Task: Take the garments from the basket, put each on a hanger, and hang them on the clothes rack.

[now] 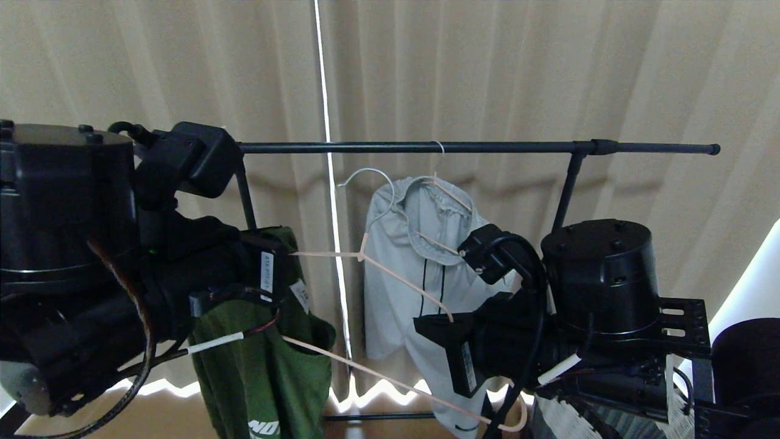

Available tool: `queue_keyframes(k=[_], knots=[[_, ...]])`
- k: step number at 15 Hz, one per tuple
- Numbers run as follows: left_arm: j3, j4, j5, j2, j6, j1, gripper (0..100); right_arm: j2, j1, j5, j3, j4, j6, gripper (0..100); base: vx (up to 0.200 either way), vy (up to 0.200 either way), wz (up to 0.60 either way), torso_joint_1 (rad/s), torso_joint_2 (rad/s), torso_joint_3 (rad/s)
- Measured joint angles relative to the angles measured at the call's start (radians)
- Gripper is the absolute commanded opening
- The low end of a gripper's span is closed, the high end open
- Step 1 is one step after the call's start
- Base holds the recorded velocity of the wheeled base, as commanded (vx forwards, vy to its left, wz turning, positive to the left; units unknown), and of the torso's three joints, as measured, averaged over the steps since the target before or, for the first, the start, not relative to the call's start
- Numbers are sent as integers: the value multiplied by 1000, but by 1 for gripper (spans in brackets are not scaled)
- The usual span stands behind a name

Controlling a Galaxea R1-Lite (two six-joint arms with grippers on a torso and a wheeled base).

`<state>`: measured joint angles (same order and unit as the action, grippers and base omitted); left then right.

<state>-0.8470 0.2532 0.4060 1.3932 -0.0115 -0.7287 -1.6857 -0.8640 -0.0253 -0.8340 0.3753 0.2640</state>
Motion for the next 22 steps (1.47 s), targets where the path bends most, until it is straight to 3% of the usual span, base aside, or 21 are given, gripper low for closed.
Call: queue_keyframes(k=[5, 10, 11, 14, 17, 22], knots=[[0, 2, -318, -11, 8, -53, 0, 2, -2, 0, 0, 0, -1, 0, 0, 0, 0, 0, 0, 0], [22, 9, -336, -16, 11, -56, 0, 8, -2, 0, 0, 0, -1, 0, 0, 0, 0, 0, 0, 0], [31, 27, -336, -19, 11, -56, 100, 10, -2, 0, 0, 1, 0, 0, 0, 0, 0, 0, 0, 0], [47, 68, -335, -30, 38, -50, 100, 19, -2, -1, 5, 1, 1, 0, 0, 0, 0, 0, 0, 0], [90, 72, -336, -63, 119, -16, 100, 53, 6, -2, 12, -8, -1, 0, 0, 0, 0, 0, 0, 0], [130, 73, -338, -114, 155, 14, 100, 110, 33, -2, 30, -13, -2, 0, 0, 0, 0, 0, 0, 0]])
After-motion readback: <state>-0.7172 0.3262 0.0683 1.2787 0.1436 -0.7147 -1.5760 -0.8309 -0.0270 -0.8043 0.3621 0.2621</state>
